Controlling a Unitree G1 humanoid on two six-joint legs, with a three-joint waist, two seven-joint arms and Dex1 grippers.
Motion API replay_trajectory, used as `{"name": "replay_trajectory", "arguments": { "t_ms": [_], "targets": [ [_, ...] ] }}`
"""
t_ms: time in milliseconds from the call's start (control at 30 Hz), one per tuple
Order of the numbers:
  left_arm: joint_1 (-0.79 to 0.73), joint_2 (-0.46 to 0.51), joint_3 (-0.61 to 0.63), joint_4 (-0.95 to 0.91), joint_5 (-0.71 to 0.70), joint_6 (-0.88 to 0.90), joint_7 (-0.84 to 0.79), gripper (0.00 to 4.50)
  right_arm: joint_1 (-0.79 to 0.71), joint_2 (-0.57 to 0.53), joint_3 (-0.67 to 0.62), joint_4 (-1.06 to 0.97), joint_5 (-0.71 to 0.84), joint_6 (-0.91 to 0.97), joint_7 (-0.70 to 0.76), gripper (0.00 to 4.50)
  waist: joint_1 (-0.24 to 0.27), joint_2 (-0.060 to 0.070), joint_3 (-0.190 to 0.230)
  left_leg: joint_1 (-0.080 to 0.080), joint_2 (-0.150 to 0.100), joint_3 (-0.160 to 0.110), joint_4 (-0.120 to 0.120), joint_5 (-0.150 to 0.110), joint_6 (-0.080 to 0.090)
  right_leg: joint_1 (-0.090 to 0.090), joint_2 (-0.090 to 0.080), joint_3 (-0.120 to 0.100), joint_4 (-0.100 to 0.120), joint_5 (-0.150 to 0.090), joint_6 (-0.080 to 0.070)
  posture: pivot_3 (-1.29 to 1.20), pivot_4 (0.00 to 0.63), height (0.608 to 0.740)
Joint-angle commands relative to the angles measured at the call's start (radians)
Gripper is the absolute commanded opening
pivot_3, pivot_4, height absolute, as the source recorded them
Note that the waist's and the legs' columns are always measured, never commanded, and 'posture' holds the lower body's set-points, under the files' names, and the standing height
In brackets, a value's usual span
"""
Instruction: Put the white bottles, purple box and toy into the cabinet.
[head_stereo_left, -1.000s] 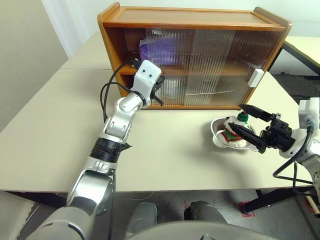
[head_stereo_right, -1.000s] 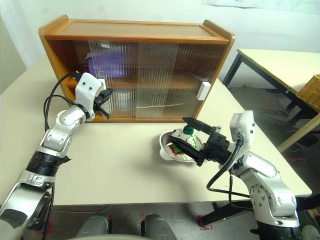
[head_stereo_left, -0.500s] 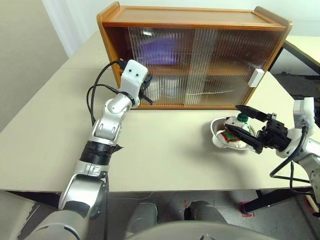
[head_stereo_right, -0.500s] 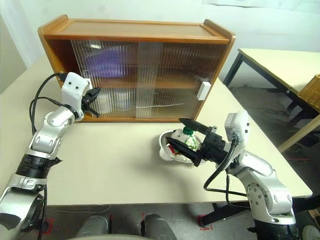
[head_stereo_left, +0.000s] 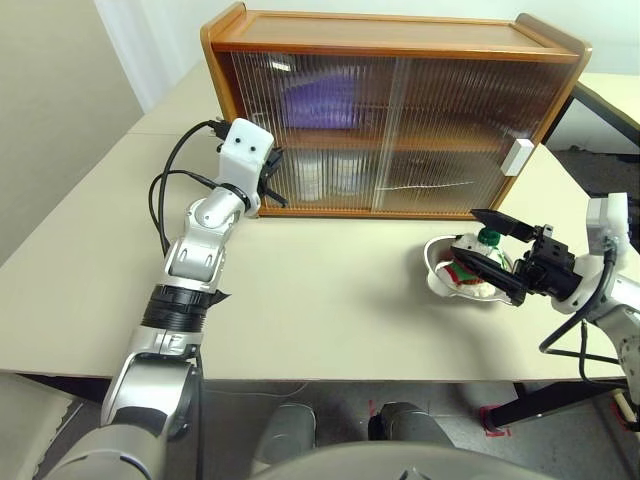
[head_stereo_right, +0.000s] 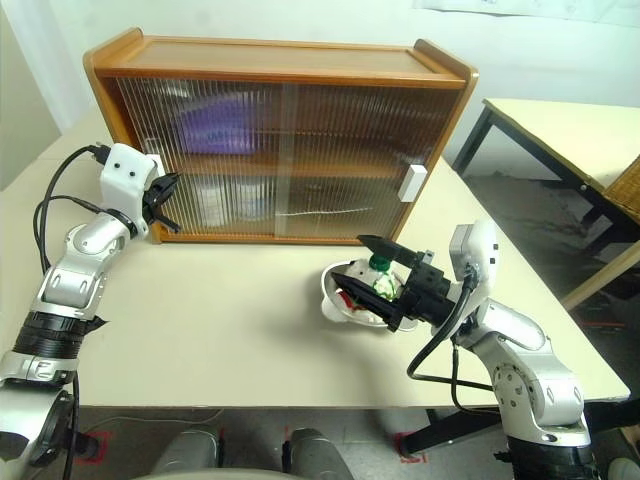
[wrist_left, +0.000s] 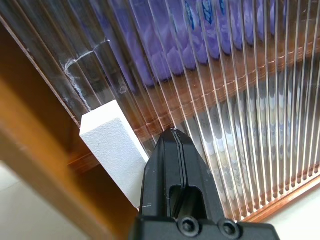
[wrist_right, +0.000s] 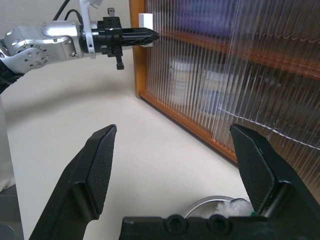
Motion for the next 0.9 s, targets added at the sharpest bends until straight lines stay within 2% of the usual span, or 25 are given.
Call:
{"name": "replay_trajectory", "arguments": {
  "t_ms": [33,500,767,800,833,900],
  "targets": [
    [0.018,0.029,0.064,0.036,0.011,0.028,0.043,0.03,-0.010,-0.004,0.006,0.011,-0.006,0.000,0.006,4.50,0.001,0.000,0.000,0.000,0.000,0.000,0.000,0.000,0.000,0.000,0.000,0.000,0.000,0.000,0.000,0.19,0.007,0.740],
    [0.026,0.048,0.074,0.039,0.013,0.027,0.045,0.03,-0.014,0.004,0.006,0.026,-0.028,-0.011,-0.004,4.50,0.002,0.000,0.000,-0.002,0.000,-0.001,-0.003,0.001,-0.002,-0.002,0.001,0.000,0.000,0.001,-0.002,0.19,0.006,0.740],
    [0.011,0.017,0.046,0.023,0.009,0.003,0.035,0.03,-0.010,0.011,0.001,0.032,-0.047,-0.022,-0.016,4.50,0.005,0.000,0.000,0.000,0.000,-0.002,-0.004,0.001,-0.002,-0.003,0.001,0.000,0.000,0.001,-0.004,0.19,0.004,0.740],
    [0.014,0.001,0.046,0.016,-0.016,-0.043,0.012,0.03,-0.007,0.009,-0.005,0.032,-0.040,-0.012,-0.020,4.50,0.005,0.000,0.000,0.000,0.000,-0.002,-0.004,0.001,-0.002,-0.003,0.001,0.000,0.000,0.001,-0.004,0.18,0.001,0.740],
    [0.018,-0.008,0.046,0.005,-0.033,-0.064,-0.004,0.41,-0.004,0.007,-0.011,0.032,-0.034,-0.003,-0.022,4.50,0.007,0.000,0.000,0.000,0.000,-0.002,-0.003,0.002,-0.002,-0.004,0.001,0.000,0.000,0.001,-0.004,0.18,0.001,0.740],
    [0.023,-0.037,0.061,-0.011,-0.091,-0.119,-0.039,0.90,-0.001,0.004,-0.023,0.032,-0.015,0.015,-0.026,4.50,0.014,-0.001,0.000,-0.001,0.000,-0.002,-0.002,0.001,-0.002,-0.004,0.001,0.000,0.000,0.001,-0.004,0.18,0.001,0.740]
  ]
}}
